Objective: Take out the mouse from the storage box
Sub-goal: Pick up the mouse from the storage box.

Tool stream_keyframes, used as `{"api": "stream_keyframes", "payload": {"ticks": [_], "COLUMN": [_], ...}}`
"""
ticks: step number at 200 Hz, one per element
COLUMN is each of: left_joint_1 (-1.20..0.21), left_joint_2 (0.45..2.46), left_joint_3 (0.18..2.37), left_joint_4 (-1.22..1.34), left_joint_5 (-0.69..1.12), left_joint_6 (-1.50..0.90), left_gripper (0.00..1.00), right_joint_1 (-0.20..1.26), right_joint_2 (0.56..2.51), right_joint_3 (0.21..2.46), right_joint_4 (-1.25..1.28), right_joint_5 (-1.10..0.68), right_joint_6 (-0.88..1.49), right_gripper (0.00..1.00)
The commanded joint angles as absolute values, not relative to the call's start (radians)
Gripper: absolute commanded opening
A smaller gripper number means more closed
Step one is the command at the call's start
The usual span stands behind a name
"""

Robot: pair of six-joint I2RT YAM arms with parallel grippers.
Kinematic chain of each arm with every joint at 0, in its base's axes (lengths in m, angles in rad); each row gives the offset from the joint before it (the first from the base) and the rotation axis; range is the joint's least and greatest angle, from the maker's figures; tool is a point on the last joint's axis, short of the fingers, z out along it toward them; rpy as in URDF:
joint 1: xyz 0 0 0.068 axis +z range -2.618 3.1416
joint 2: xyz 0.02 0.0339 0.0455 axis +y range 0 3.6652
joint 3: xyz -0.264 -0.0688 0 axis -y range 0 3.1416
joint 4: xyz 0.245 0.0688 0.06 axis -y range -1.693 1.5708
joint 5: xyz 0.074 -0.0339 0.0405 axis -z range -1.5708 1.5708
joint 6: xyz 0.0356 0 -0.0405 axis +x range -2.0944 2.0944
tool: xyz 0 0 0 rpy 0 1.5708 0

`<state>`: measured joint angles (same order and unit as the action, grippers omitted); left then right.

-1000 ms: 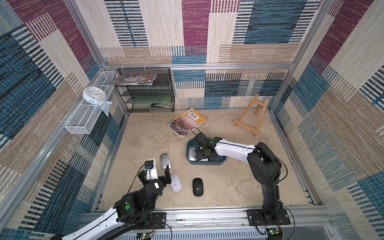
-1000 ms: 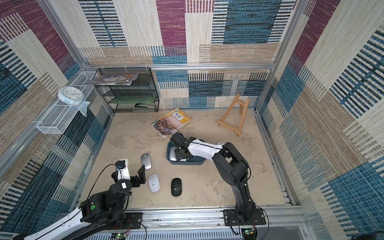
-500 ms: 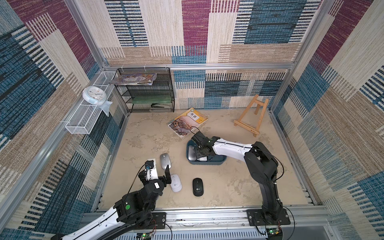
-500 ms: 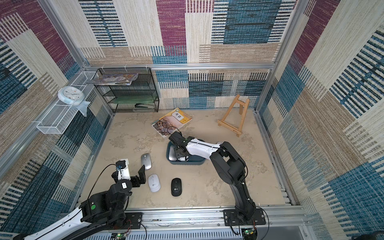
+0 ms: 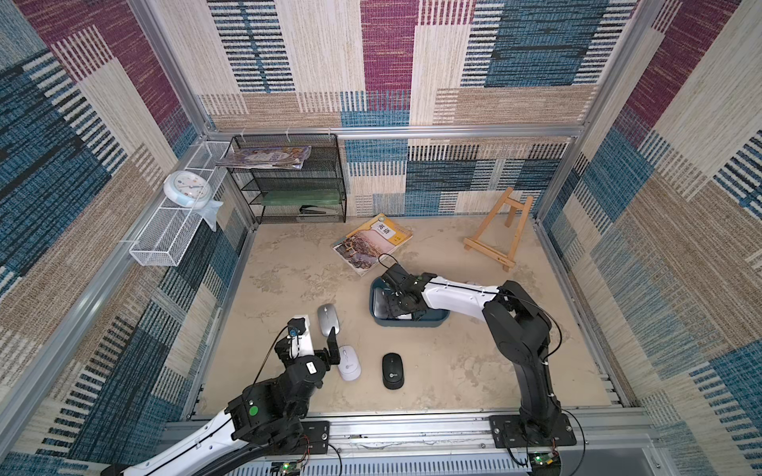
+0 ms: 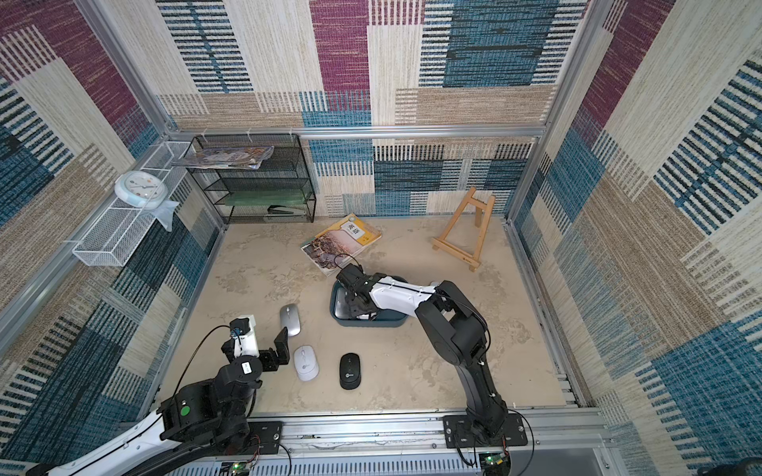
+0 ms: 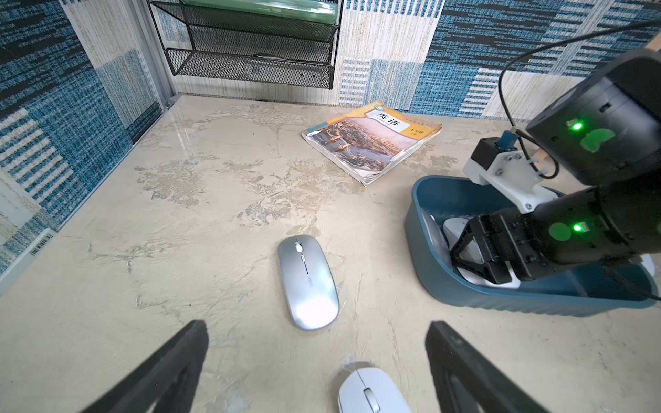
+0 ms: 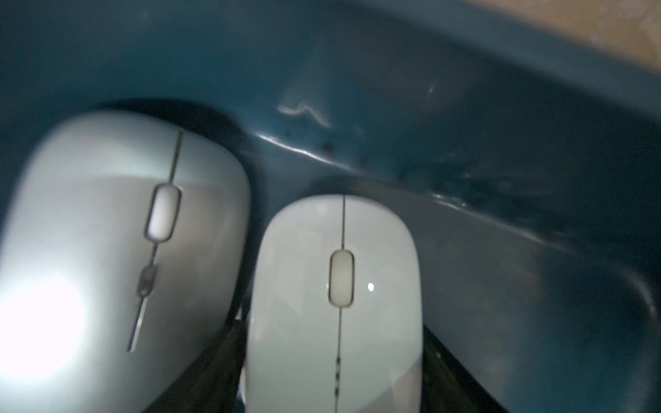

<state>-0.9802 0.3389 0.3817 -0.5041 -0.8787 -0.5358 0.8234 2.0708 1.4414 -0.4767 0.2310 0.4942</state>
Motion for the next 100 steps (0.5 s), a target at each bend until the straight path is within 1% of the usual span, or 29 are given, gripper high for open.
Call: {"api": "stream_keyframes", "payload": {"ticks": [1,16,26,39,100], "left_joint_1": [-0.980,-0.979,-0.980,-0.980,-0.980], "left_joint_2": [0.339,0.339,0.339,0.338,0.341], "left_joint_3": [0.381,0.381,0.382,0.382,0.381], "left_joint_4": [-0.495,-0.492,-0.492,-0.495,-0.491], "left_joint_5": [-0.879,-0.879,-0.877,-0.880,-0.883], "left_joint_6": [-0.531,-0.528,-0.528,-0.531,-0.529], "left_gripper": [0.99,0.99,0.99,0.99,0.99], "right_joint_1": [0.824,0.823,0.824,0.824,0.824], "right_joint_2": [2.078,2.065,2.049,2.028,1.914], "right_joint_3": [1.431,1.433,1.433,1.438,1.473], "right_joint_4": [-0.541,-0.541,-0.543,-0.554,-0.599], "right_joint_5": [0.218,0.223,0.236,0.255,0.311], "right_joint_6": [0.510,0.508,0.507,0.508,0.499], "right_gripper": [0.69,0.62,0.55,0.50,0.47]}}
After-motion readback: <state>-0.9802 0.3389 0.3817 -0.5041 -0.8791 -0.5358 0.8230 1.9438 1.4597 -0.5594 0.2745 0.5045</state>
